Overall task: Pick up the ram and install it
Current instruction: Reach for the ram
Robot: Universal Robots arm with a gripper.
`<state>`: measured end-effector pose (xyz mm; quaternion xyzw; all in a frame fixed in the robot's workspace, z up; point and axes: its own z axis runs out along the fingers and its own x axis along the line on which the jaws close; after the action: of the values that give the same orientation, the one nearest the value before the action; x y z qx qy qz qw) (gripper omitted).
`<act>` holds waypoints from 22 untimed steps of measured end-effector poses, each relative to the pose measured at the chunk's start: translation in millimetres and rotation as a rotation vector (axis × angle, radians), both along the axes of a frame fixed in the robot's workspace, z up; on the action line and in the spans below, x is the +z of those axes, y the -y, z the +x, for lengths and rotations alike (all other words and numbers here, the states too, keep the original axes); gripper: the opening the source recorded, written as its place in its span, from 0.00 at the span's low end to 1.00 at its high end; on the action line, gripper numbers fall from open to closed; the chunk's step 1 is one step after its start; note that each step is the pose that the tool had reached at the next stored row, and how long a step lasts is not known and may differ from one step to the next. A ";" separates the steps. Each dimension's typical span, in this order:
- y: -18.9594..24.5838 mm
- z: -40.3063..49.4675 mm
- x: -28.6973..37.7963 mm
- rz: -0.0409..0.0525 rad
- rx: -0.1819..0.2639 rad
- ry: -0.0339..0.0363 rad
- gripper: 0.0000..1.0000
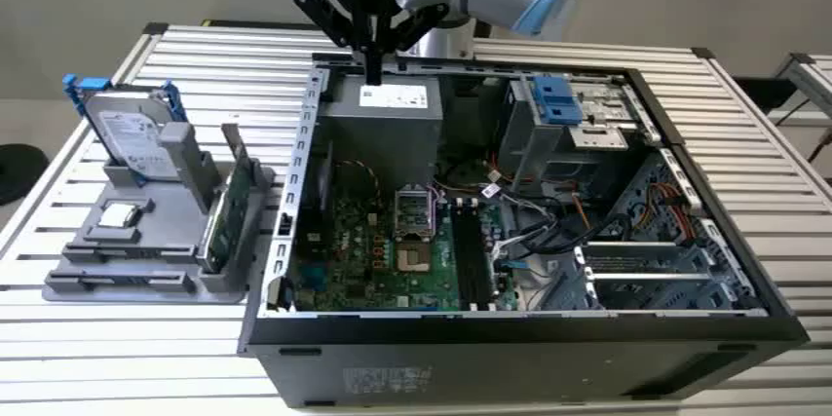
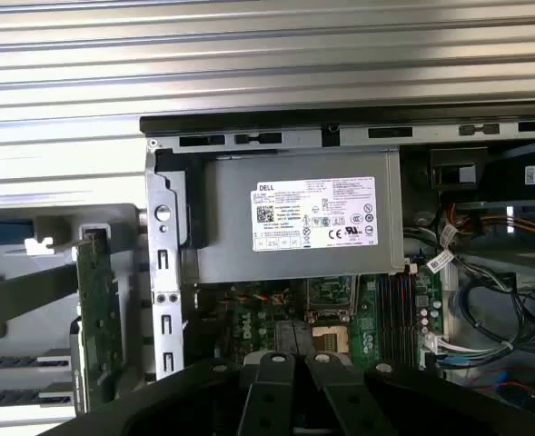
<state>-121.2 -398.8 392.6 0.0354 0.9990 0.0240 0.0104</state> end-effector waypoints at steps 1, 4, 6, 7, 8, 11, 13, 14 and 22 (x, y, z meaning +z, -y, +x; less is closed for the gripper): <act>0.0 0.0 0.0 0.0000 0.000 0.0000 0.00; 0.0 0.0 0.0 0.0000 0.000 0.0000 0.00; 0.0 0.0 0.0 0.0000 0.000 0.0000 0.00; 0.0 0.0 0.0 0.0000 0.000 0.0000 0.00; 0.0 0.0 0.0 0.0000 0.000 0.0000 0.00; 0.0 0.0 0.0 -0.0001 0.000 0.0000 0.00; 0.0 0.0 0.0 -0.0001 0.000 0.0000 0.00; 0.0 0.0 0.0 0.0000 0.000 0.0000 0.00; 0.0 0.0 0.0 0.0000 0.000 0.0000 0.00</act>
<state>-121.2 -398.8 392.6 0.0354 0.9990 0.0240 0.0104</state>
